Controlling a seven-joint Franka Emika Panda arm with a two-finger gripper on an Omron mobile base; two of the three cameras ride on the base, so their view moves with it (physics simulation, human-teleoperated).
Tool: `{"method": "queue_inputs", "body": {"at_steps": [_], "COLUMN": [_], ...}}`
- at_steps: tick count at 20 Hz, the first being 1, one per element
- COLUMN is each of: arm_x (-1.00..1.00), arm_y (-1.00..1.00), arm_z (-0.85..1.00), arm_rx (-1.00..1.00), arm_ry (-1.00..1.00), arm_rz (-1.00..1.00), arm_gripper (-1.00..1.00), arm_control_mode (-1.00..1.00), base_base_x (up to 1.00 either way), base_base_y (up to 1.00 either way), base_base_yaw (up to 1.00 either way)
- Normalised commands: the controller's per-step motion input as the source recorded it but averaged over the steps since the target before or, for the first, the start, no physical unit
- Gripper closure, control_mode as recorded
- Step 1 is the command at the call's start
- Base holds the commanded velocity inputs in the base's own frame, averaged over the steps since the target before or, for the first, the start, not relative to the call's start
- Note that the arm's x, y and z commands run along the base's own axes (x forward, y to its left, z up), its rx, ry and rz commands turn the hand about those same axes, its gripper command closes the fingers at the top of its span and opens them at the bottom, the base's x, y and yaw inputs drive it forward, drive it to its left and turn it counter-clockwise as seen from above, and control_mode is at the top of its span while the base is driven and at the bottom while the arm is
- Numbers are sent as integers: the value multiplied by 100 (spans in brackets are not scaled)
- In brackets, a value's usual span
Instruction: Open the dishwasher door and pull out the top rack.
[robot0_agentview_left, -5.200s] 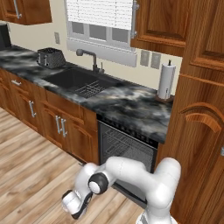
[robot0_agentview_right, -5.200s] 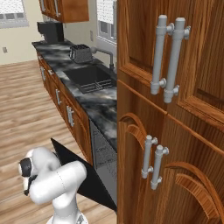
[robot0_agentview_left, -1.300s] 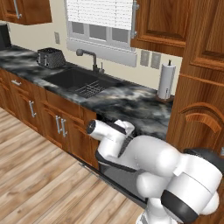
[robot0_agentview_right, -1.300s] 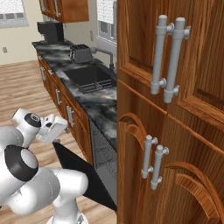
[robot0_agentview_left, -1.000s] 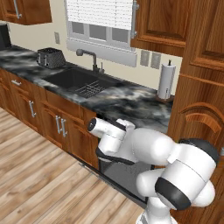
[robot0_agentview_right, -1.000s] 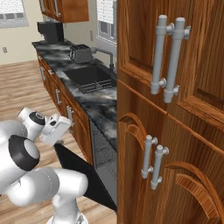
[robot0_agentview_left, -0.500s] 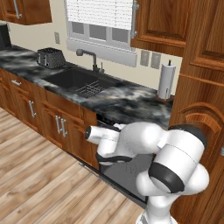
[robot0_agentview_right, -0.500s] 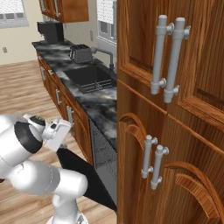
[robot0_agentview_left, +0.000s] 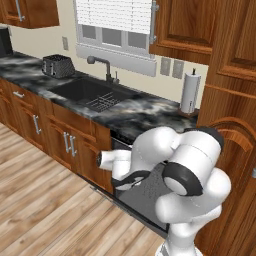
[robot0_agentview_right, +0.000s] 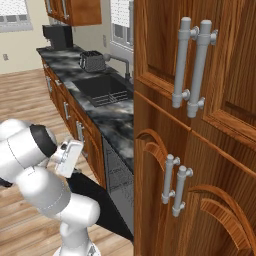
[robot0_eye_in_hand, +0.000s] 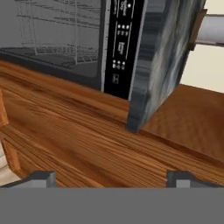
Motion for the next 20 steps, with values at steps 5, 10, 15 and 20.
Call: {"method": "queue_inputs", "body": {"at_steps": [5,10,15,20], "arm_x": [11,12,29,29], "arm_y": [-5,-2,-6,-6], "arm_z": [-22,-24,-21,-24], "arm_rx": [-12,-12,-7,-5], "arm_ry": [10,9,13,15], "arm_rz": [4,5,4,4], "arm_gripper": [-100,-100,-100,-100], "arm_control_mode": [-100,-100,-100,-100], "base_base_x": [0,0,0,0], "base_base_y": [0,0,0,0], "base_base_yaw": [0,0,0,0]}}
